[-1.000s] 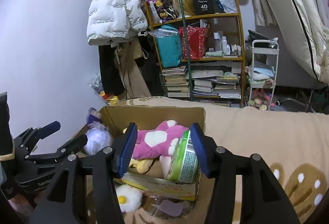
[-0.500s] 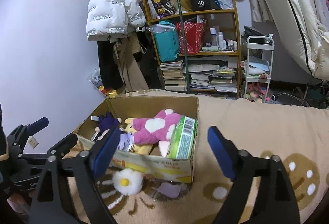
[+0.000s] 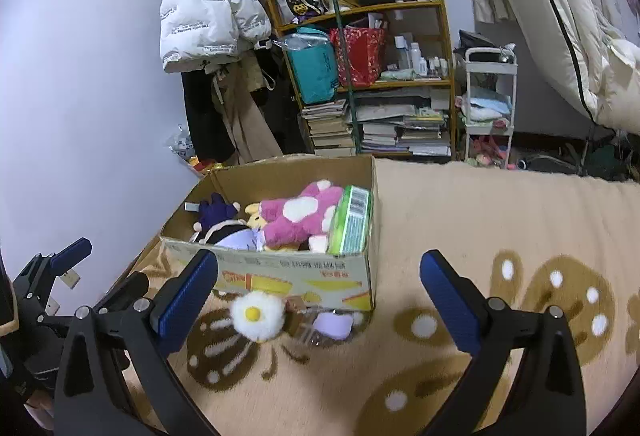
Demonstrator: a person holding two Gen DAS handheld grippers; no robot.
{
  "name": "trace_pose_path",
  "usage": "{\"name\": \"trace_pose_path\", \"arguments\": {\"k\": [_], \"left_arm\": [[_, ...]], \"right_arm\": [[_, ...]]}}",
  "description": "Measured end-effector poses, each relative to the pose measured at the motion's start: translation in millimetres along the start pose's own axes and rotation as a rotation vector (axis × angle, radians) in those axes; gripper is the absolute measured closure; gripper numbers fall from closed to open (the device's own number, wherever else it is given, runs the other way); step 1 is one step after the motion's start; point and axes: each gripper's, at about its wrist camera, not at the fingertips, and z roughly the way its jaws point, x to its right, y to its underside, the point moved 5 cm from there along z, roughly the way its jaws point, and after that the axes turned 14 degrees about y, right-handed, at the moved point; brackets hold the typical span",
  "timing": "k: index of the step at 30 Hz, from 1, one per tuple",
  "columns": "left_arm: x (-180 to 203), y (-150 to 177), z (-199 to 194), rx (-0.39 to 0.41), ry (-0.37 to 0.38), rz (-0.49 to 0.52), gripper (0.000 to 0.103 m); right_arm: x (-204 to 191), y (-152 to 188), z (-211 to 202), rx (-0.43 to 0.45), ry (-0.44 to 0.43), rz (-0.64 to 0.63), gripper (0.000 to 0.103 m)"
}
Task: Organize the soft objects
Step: 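Open both tools to drop the plush and carton into the box, then lower the left tool onto the white egg plush while the right tool approaches the plastic bag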
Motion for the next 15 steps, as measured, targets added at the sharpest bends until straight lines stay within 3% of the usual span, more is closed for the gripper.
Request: {"name": "trace_pose_path", "arguments": {"k": [15], "left_arm": [[2.3, 12.9, 19.5, -0.058, 0.06, -0.033, 0.003]], "right_arm": [[-0.8, 14.0, 21.1, -0.091, 0.026, -0.019, 0.0]]}}
